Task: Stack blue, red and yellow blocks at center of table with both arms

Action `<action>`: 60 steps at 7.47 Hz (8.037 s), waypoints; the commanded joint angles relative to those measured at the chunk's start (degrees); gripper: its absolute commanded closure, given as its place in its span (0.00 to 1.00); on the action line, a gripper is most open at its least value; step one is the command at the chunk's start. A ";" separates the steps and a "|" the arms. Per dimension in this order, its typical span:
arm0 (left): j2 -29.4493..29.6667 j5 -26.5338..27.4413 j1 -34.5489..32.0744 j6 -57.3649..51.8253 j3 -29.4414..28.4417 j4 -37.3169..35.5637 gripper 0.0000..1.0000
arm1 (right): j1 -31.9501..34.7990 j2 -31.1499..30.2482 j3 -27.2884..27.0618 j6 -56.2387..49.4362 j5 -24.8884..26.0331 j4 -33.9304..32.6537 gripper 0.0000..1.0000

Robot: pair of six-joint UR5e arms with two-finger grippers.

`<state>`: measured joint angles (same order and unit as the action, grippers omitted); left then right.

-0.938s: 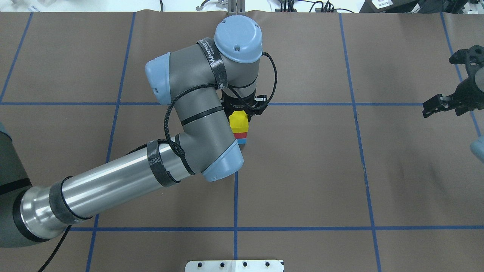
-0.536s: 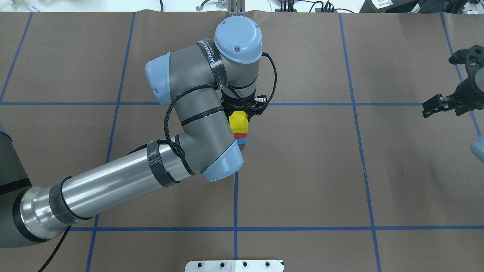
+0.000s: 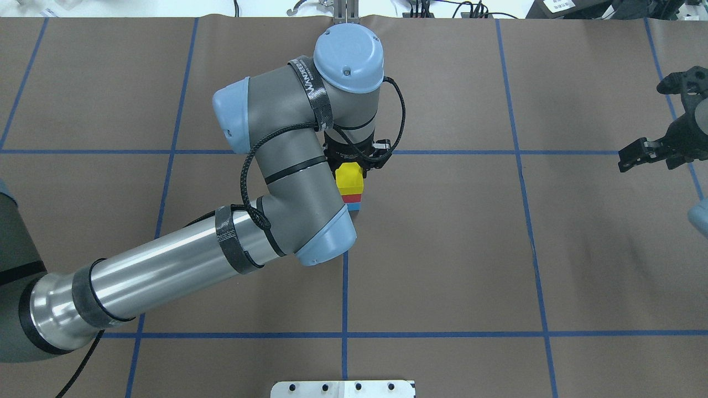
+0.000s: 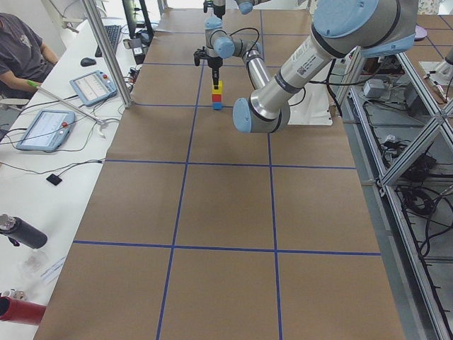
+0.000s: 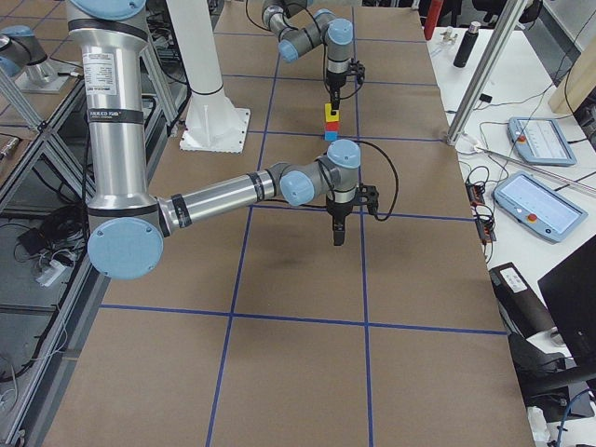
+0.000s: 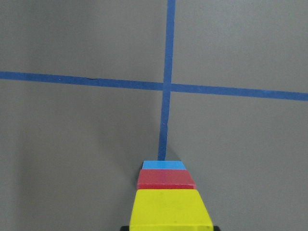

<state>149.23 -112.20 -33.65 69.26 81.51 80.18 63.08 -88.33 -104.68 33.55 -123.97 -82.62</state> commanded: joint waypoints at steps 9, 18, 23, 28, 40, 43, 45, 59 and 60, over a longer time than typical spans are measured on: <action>0.01 0.05 -0.02 0.00 -0.29 0.24 0.13 | -0.06 0.00 0.00 -0.16 -0.04 0.00 0.00; -23.29 -3.72 -6.23 -17.87 29.70 -8.20 0.01 | 1.16 -0.44 0.71 -2.43 -0.04 -0.09 0.00; -57.79 -18.54 -33.01 -54.69 29.03 9.44 0.01 | 12.57 -5.53 0.79 -13.86 -11.17 -0.26 0.00; -60.90 -24.38 -44.74 -66.10 20.80 11.06 0.01 | 14.70 -5.89 1.67 -14.22 -13.31 -0.18 0.00; -59.93 -23.15 -49.85 -66.98 17.72 10.53 0.01 | 16.89 -2.81 8.70 -21.84 -9.10 -1.40 0.00; -59.93 -23.68 -49.85 -66.89 17.72 10.26 0.01 | 17.94 0.76 8.79 -27.20 -8.30 -10.14 0.00; -60.28 -23.77 -49.94 -66.98 17.81 10.52 0.01 | 18.48 2.20 8.79 -30.21 -8.48 -13.62 0.00; -60.37 -25.36 -49.76 -66.98 18.52 10.88 0.01 | 19.54 -3.78 3.61 -29.34 -11.21 -13.45 0.00; -60.02 -25.26 -49.76 -66.98 18.25 10.79 0.01 | 19.53 -3.95 4.04 -29.34 -10.68 -13.45 0.00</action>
<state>88.86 -137.69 -83.41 2.28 99.98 91.04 82.65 -92.03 -101.01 4.07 -135.16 -96.07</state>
